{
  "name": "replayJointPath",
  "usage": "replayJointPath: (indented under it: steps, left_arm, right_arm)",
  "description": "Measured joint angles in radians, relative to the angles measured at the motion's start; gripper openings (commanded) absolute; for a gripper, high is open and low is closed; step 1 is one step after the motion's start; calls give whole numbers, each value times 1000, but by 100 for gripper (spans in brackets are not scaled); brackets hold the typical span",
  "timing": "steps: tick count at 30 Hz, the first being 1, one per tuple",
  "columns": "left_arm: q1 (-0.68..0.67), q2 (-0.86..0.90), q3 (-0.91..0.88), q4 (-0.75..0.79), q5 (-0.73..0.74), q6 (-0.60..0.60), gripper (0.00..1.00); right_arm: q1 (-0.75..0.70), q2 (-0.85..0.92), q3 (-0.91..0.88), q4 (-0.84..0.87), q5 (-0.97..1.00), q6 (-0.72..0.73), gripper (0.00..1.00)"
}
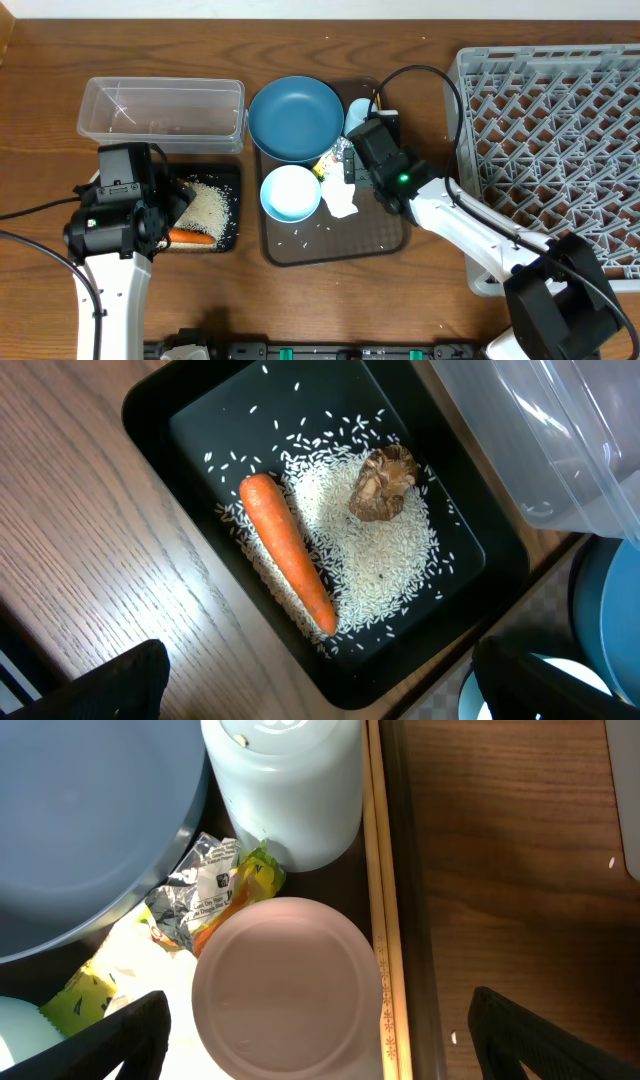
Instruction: Sort waste into correct bins and load items into the dishwasher rack
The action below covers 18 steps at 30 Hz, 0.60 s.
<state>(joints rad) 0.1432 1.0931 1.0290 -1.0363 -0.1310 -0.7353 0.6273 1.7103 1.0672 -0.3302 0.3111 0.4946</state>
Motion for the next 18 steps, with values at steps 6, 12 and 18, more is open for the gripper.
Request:
replayJointPath:
  steps: [6,12,18]
  left_arm:
    - [0,0,0,0,0,0,98]
    - [0,0,0,0,0,0,98]
    - [0,0,0,0,0,0,98]
  right_arm:
    - [0,27,0,2,1,3,93]
    - [0,47,0,5,0,4,88]
    - [0,47,0,7,0,14,68]
